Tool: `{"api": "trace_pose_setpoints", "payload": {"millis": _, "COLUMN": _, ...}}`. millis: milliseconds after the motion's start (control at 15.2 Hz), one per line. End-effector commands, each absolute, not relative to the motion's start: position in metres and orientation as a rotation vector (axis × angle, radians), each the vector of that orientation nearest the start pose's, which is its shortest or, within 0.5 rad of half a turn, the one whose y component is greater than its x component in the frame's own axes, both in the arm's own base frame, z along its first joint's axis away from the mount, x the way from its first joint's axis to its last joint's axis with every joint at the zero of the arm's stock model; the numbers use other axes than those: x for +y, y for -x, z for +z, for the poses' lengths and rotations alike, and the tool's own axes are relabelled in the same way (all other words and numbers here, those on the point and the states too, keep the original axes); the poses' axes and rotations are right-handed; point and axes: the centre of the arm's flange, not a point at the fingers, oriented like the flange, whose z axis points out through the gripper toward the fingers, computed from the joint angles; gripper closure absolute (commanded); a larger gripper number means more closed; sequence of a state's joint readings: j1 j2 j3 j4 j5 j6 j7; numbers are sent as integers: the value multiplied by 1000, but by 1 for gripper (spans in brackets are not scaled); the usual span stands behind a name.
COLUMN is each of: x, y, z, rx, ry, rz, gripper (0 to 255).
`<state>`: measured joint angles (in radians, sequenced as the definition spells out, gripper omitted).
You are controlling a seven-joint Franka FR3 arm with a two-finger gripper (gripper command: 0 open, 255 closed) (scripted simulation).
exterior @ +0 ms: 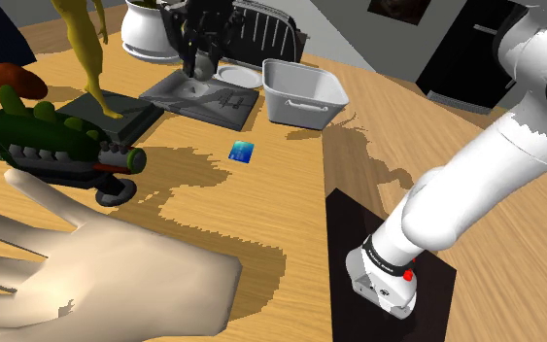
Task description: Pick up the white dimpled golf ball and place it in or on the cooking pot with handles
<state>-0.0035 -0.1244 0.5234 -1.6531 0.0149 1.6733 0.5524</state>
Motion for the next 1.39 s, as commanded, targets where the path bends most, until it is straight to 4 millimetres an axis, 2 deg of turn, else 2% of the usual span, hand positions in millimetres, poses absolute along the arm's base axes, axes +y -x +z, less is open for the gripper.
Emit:
{"api": "trace_pose_setpoints", "payload": {"millis": 0, "x": 255, "y": -450, "z": 650, "rx": 49, "ry": 3108, "rz": -208, "gripper": 255}}
{"api": "trace_pose_setpoints", "payload": {"millis": 1320, "x": -9, "y": -460, "z": 653, "rx": 49, "ry": 3108, "rz": -208, "gripper": 255}}
